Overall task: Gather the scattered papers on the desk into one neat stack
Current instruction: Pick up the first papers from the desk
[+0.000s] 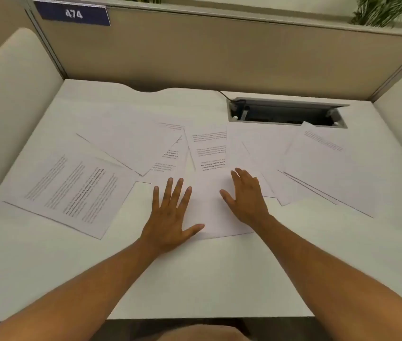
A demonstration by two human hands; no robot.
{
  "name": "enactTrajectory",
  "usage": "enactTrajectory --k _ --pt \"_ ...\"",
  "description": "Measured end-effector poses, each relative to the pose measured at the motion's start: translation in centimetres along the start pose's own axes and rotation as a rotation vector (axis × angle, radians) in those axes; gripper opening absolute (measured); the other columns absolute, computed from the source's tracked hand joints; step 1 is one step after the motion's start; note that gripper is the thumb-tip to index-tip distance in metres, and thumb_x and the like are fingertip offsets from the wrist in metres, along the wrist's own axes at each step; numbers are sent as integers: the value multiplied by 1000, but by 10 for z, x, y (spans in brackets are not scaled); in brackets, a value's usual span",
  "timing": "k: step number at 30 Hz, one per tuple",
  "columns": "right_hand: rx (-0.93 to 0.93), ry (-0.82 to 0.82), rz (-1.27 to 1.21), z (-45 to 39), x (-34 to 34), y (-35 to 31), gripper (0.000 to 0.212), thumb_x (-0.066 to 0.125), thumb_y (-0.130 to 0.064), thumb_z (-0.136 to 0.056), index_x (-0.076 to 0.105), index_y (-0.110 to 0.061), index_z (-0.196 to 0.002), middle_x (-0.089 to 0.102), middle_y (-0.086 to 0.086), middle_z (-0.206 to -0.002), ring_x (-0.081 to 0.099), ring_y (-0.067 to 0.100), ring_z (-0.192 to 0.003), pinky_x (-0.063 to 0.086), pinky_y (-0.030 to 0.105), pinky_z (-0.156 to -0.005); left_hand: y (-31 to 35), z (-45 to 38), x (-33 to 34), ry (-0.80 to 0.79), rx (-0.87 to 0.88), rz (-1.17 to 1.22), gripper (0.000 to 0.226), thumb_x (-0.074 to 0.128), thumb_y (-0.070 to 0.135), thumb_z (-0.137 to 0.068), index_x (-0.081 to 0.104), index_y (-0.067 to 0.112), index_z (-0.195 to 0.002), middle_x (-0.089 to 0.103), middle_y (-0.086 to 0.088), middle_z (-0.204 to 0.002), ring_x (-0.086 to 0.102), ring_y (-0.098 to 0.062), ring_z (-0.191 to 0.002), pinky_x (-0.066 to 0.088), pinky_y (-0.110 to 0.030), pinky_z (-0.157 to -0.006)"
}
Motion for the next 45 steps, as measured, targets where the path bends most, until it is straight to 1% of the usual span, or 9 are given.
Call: enactTrajectory --k 10,16,19,23,28,34,37,41,45 --pt "-25 -152 -86 -30 3 25 86 54 -54 -103 20 -7 -165 22 8 -174 14 26 -162 10 47 -131 10 17 34 -121 50 -15 97 25 87 -100 19 26 -175 7 -8 -186 -1 -35 -171 8 -72 -131" --pt "6 -108 -176 -29 9 28 89 61 -52 -99 20 -10 -165 28 9 -171 15 25 -162 7 44 -132 11 16 33 -132 43 -18 98 25 88 -99 21 26 -175 10 -8 -185 4 -34 -171 7 -73 -131" --pt "32 -68 -243 -33 2 26 93 76 -46 -91 29 -12 -163 48 10 -157 33 29 -152 25 43 -127 10 16 34 -147 43 -18 101 26 90 -97 21 26 -175 10 -9 -185 3 -35 -171 5 -73 -131" --pt "137 -85 -461 -39 -19 28 98 91 -31 -77 37 -24 -158 63 5 -125 59 25 -119 48 34 -100 10 16 33 -168 43 -8 109 29 95 -92 17 26 -176 4 -8 -186 -3 -35 -171 2 -72 -131" --pt "408 -332 -1003 -13 -44 41 109 90 -24 -81 19 -38 -163 58 13 -135 71 23 -105 58 34 -86 11 16 30 -191 34 11 119 33 101 -85 12 27 -176 1 -8 -186 -7 -35 -170 1 -73 -130" --pt "453 -493 -1171 26 -43 40 109 80 -9 -90 8 -39 -165 78 7 -121 79 25 -103 65 36 -80 22 14 21 -147 38 31 129 42 104 -79 16 24 -176 9 -12 -185 2 -43 -169 6 -78 -128" --pt "509 -389 -1333 25 -54 33 102 77 -4 -91 14 -32 -166 73 1 -119 80 23 -96 66 36 -77 40 13 0 -10 77 58 111 59 83 -89 30 16 -172 29 -14 -181 29 -44 -164 25 -74 -127" --pt "445 -305 -1437 19 -85 14 82 68 0 -96 24 -25 -161 70 -2 -109 80 22 -84 66 33 -69 57 14 -39 302 -18 196 64 85 10 -91 63 3 -150 71 -18 -148 76 -40 -123 63 -64 -97" --pt "386 -246 -1504 2 -125 -1 73 66 -28 -102 24 -30 -161 71 4 -110 82 23 -83 66 36 -68 52 3 -85 409 -233 447 44 77 -6 -94 76 7 -136 85 -3 -118 84 -24 -94 67 -32 -85"
Point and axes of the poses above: each hand's wrist, its own z-axis away from the middle knuckle, its own x-axis out of the palm, y = z × x, the point moved 6 cm from there along -z, towards the middle knuckle
